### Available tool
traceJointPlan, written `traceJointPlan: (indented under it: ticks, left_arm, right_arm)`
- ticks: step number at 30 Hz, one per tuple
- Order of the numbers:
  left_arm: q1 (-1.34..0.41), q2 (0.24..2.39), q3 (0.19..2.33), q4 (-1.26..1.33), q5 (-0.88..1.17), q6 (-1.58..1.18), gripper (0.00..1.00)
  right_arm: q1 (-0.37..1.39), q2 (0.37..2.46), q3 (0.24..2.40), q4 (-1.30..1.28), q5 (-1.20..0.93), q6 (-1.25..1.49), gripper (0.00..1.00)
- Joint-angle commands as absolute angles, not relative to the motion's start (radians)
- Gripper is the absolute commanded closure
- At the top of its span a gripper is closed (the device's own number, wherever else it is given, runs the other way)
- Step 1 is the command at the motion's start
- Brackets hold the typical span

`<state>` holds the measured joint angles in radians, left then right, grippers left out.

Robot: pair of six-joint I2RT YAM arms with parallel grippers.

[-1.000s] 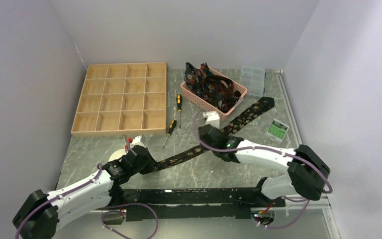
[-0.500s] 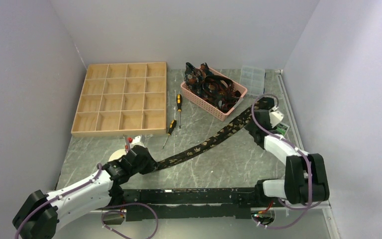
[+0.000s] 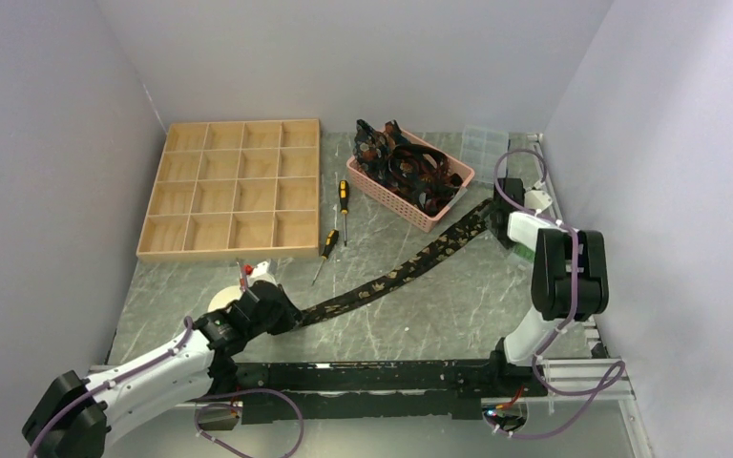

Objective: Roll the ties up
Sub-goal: Flatten out the tie at the center of the board.

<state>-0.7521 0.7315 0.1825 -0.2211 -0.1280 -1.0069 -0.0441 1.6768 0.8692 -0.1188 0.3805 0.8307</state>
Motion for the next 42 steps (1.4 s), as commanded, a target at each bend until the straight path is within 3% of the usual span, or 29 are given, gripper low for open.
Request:
traceJointPlan:
  ticks: [1,10,21,23,27,31,34,36,39,42]
  left_arm:
    - [-0.752,0.722,0.175,-0.223,-0.119,-0.980,0.97]
    - [-0.752,0.742,0.166,-0.199,-0.106,-0.974,0.97]
    - [-0.753,0.694,0.162,-0.224,-0.099,-0.980,0.97]
    - [-0.753,0.691,0.164,-0.226,-0.099,-0.979,0.97]
    - [-0.753,0.676,0.163,-0.236,-0.099,-0.983,0.97]
    - [-0.754,0.654,0.160,-0.246,-0.101,-0.987,0.97]
    - [-0.755,0.648,0.160,-0.255,-0.101,-0.989,0.97]
    - [-0.754,0.646,0.165,-0.261,-0.102,-0.988,0.97]
    - [-0.754,0.643,0.164,-0.258,-0.100,-0.985,0.97]
    - [-0.757,0.644,0.164,-0.256,-0.099,-0.983,0.97]
  right_arm:
    - [-0.057,1.731,1.044,-0.186,0.442,0.822,0.28]
    - [-0.065,1.977,1.374,-0.449,0.511,0.787,0.28]
    - [-0.064,2.129,1.538,-0.618,0.521,0.750,0.30]
    - [-0.066,2.147,1.555,-0.644,0.518,0.744,0.35]
    - [-0.067,2.176,1.578,-0.674,0.498,0.724,0.63]
    - [-0.072,2.191,1.587,-0.689,0.478,0.715,0.84]
    - [-0.080,2.191,1.582,-0.690,0.470,0.720,0.87]
    - [-0.080,2.144,1.525,-0.637,0.464,0.725,0.77]
    - [-0.080,2.056,1.440,-0.545,0.428,0.744,0.41]
    - [-0.077,2.003,1.391,-0.518,0.412,0.777,0.21]
